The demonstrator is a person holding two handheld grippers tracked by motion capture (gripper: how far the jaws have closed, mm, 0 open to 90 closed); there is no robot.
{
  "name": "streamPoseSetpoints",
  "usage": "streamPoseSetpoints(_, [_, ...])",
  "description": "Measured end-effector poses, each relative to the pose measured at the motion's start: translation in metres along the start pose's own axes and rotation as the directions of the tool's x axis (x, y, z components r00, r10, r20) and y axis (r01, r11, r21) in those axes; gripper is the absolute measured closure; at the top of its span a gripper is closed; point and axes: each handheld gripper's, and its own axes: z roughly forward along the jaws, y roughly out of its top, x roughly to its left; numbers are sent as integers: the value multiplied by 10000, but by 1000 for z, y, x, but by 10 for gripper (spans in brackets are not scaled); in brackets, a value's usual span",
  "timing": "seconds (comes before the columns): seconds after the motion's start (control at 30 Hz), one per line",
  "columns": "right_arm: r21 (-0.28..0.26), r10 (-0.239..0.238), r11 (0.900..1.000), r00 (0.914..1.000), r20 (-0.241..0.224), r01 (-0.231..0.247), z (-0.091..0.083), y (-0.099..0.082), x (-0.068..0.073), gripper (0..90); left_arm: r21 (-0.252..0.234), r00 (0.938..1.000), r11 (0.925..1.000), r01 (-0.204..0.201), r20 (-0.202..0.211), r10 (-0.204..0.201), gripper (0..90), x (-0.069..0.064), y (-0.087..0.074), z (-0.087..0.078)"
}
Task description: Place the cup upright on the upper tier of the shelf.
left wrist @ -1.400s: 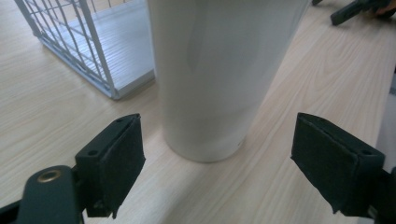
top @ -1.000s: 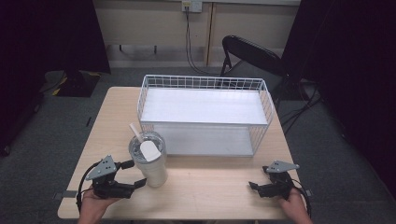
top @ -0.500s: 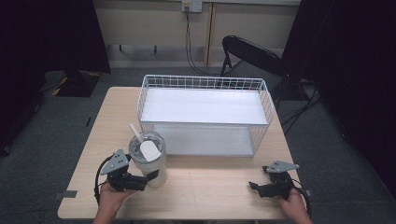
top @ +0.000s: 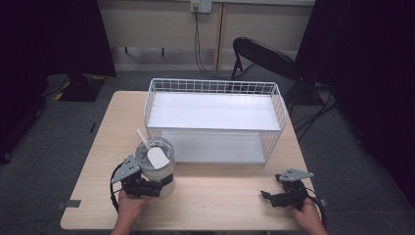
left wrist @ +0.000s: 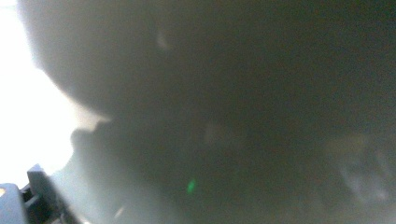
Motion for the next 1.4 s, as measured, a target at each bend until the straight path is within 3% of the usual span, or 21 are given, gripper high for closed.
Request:
streamPoseSetpoints(0.07, [2, 4, 10000, 10000, 5, -4, 0, 0, 0, 106, -77, 10000, 10000, -11, -37, 11, 1, -1, -1, 0])
streamPoseSetpoints(0.13, [2, 0, 10000, 10000, 7, 0, 0, 0, 0, 106, -26, 9989, 9991, -418, -197, 417, 29, 0, -2, -2])
streamPoseSetpoints(0.2, [1, 5, 10000, 10000, 6, -5, 0, 0, 0, 106, -55, 9985, 9989, -465, -300, 463, 51, -1, -2, -2])
streamPoseSetpoints(0.33, [3, 5, 10000, 10000, 4, -5, 0, 0, 0, 106, -231, 9980, 9991, -362, -520, 350, 57, -3, -3, -1])
streamPoseSetpoints(0.47, [1, 5, 10000, 10000, 3, -5, 0, 0, 0, 106, -517, 9989, 9983, 251, -389, -271, 63, -1, -3, -2])
streamPoseSetpoints(0.53, [2, 8, 10000, 10000, 4, -8, 0, 0, 0, 106, -616, 9991, 9980, 163, -386, -187, 64, -3, 1, -3])
streamPoseSetpoints(0.57, [1, 5, 10000, 10000, 3, -5, 0, 0, 0, 106, -679, 9991, 9974, -227, -360, 203, 64, -5, 8, -5])
streamPoseSetpoints(0.6, [4, 1, 10000, 10000, 2, -1, 0, 0, 0, 106, -751, 9992, 9967, -304, -291, 283, 64, -7, 11, -6])
streamPoseSetpoints(0.9, [1, 6, 10000, 10000, 4, -6, 0, 0, 0, 106, -1083, 9978, 9926, -550, 301, 586, 68, -21, 41, -10])
streamPoseSetpoints(1.0, [2, 9, 10000, 10000, 4, -9, 0, 0, 0, 106, -919, 9966, 9936, -659, 435, 702, 68, -24, 50, -11])
streamPoseSetpoints(1.1, [4, 11, 10000, 10000, 2, -11, 0, 0, 0, 106, -829, 9963, 9951, -538, 618, 590, 70, -28, 58, -10])
streamPoseSetpoints(1.4, [3, 6, 10000, 10000, 4, -6, 0, 0, 0, 106, -503, 9982, 9985, -216, 545, 243, 71, -28, 74, -8])
